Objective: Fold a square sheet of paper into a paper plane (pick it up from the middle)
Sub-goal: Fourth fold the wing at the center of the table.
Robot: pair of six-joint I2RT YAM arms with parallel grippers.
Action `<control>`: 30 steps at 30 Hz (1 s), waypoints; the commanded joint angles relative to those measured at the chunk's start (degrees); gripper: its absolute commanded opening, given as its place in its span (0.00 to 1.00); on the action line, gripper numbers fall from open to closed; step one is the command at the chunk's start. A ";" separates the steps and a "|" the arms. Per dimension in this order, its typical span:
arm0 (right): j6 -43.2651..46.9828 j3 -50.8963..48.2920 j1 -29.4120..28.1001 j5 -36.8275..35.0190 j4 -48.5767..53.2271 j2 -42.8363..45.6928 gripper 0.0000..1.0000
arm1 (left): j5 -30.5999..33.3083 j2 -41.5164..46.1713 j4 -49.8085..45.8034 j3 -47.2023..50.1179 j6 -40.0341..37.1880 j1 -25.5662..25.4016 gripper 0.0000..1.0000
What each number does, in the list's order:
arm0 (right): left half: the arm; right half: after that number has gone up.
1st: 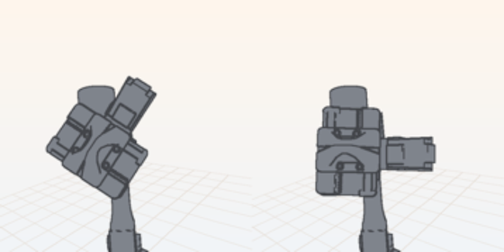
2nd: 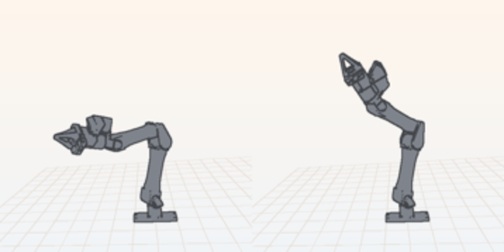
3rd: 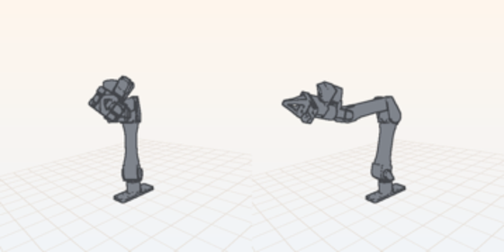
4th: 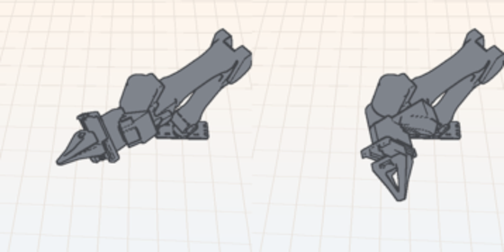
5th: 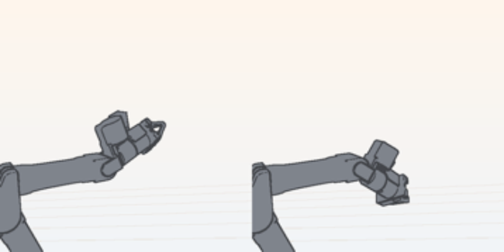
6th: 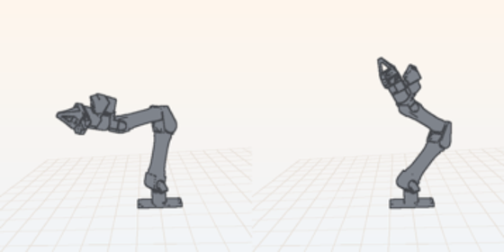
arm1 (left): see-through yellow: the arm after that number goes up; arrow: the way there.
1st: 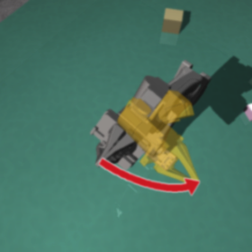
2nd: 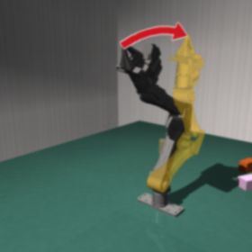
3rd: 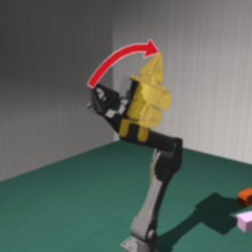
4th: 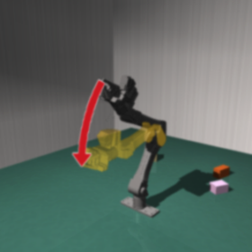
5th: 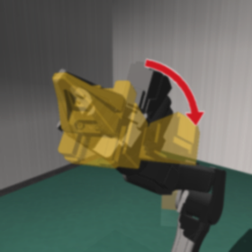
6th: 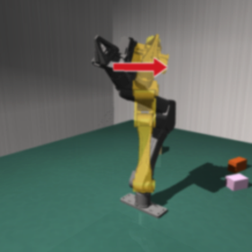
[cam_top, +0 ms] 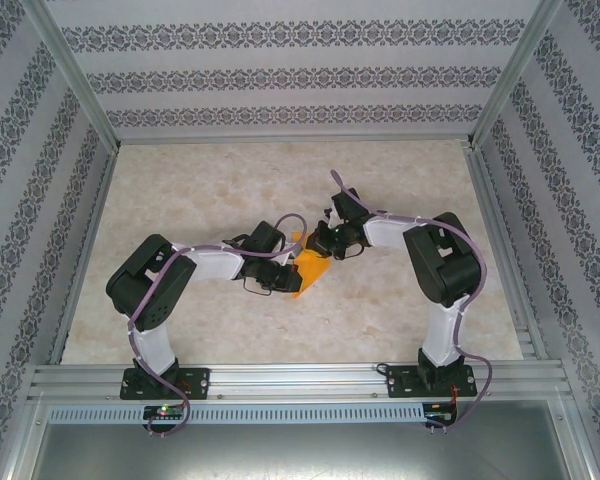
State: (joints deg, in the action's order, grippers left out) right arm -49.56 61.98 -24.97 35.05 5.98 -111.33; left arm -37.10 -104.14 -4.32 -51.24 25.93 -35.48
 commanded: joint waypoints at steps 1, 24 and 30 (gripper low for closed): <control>1.89 0.78 0.33 -2.15 2.49 -1.85 0.02 | 1.30 -0.86 -8.56 2.03 -0.02 -0.11 0.00; 3.86 -1.14 1.08 -4.81 3.44 -4.99 0.01 | -2.02 5.92 -3.97 6.15 7.49 -2.40 0.08; 3.71 -1.72 1.07 -4.35 2.61 -5.04 0.01 | 0.87 10.03 -3.46 5.95 9.65 -2.40 0.14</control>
State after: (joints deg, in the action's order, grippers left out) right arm -46.48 62.28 -24.73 36.91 7.18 -113.10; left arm -36.88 -96.71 -4.82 -45.89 33.54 -37.15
